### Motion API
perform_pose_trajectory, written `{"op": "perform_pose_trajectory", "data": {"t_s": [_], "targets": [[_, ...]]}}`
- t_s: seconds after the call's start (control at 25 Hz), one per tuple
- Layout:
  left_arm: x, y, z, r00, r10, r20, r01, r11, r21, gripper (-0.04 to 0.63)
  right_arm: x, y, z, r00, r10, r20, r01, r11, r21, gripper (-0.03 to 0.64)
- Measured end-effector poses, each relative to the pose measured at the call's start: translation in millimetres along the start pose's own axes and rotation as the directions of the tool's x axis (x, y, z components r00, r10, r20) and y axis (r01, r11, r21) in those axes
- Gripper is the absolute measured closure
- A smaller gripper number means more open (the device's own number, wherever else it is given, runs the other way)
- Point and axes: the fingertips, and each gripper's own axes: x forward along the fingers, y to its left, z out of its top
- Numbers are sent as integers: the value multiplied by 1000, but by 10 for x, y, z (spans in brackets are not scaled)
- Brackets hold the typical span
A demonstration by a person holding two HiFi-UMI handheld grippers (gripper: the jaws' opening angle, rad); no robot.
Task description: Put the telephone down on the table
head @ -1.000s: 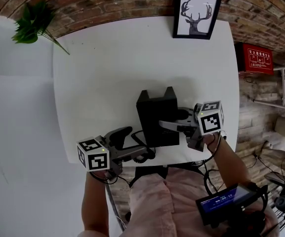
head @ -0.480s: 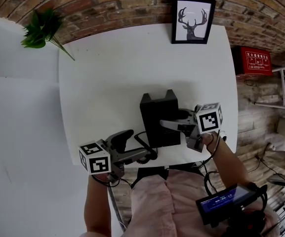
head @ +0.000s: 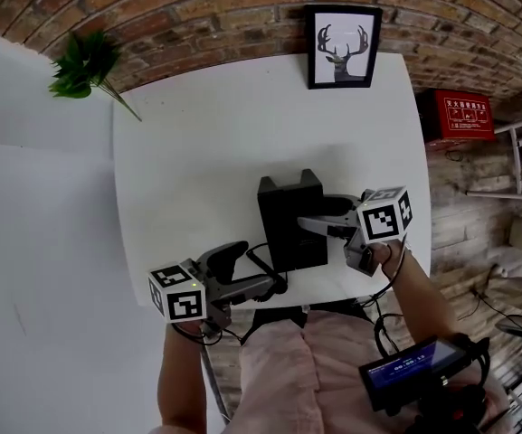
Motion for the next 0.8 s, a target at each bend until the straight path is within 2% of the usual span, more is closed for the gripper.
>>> {"op": "perform_pose_trajectory", "data": {"t_s": [0.16,0.28,0.4,0.48,0.56,0.68,0.72,0.8], "targets": [[-15,-174,166,999,-1,39,-1,999,47,137,-197,26,120,998,-53,41,54,998,-30,300],[-108,-355,445,991,22,133,-38,992,121,231,-388,153,290,991,-95,98,103,992,-79,301],[-255,-629,780,969,43,244,-95,974,206,323,-603,465,527,975,-126,182,157,973,-168,307],[-363,-833,1018,945,52,323,-145,952,270,374,-751,717,724,953,-169,253,236,935,-264,341],[-500,-1046,1311,901,62,430,-217,922,322,455,-878,985,941,916,-214,340,341,864,-372,397],[-750,-1359,1761,793,74,604,-352,865,357,542,-1019,1437,1215,848,-225,481,475,724,-500,486],[-817,-1457,1875,757,76,649,-399,841,367,578,-1061,1585,1272,824,-217,523,515,673,-531,519],[-903,-1648,2040,698,80,712,-493,775,397,595,-1149,1851,1355,778,-189,600,579,589,-565,581]]}}
